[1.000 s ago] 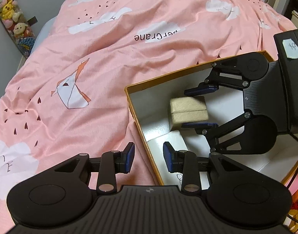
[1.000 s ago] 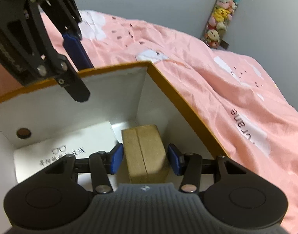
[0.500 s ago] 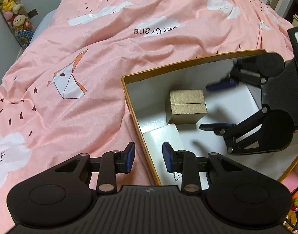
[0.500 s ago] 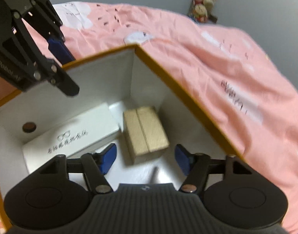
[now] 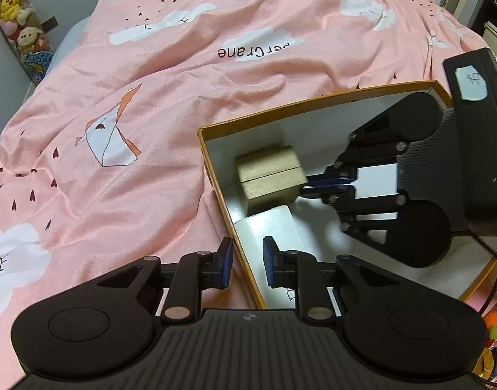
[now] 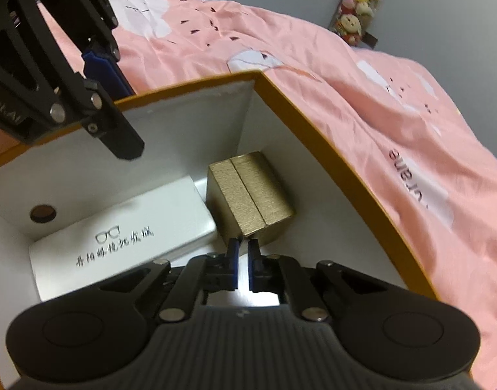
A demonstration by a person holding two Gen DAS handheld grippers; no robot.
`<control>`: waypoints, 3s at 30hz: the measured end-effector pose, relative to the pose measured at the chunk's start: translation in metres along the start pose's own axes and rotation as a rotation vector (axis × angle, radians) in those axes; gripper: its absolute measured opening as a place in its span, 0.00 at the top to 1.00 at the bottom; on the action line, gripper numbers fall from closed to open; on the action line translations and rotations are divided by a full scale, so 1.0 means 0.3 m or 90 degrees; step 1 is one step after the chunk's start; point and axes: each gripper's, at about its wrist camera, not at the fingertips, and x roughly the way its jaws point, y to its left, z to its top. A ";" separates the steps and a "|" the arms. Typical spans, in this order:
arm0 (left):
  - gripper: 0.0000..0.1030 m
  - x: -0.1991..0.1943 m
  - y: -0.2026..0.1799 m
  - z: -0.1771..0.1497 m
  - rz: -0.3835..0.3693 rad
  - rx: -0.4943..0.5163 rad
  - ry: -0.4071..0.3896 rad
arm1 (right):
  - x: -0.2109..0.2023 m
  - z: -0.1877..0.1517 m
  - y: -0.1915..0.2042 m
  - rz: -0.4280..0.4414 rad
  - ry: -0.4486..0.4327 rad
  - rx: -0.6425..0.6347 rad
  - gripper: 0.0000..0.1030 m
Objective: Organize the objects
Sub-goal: 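Withdraw both tools from the orange box toward the plush toys, then grasp the white-and-black plush with the left tool while the right tool grasps the sailor bear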
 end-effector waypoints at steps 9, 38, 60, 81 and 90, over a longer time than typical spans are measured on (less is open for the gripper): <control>0.77 -0.002 -0.006 -0.004 0.001 -0.007 -0.007 | 0.016 0.033 0.029 0.008 -0.015 -0.013 0.98; 0.44 -0.312 -0.357 -0.476 -0.112 -0.138 -0.133 | -0.662 -0.369 0.282 -0.019 -0.062 0.362 0.56; 0.27 -0.158 -0.595 -0.594 -0.091 -0.031 -0.018 | -0.564 -0.600 0.361 0.147 0.125 0.470 0.58; 0.30 -0.099 -0.628 -0.640 -0.039 0.069 -0.005 | -0.490 -0.601 0.403 0.193 0.176 0.447 0.55; 0.38 -0.178 -0.551 -0.671 -0.075 -0.016 -0.058 | -0.544 -0.587 0.402 0.179 0.160 0.427 0.58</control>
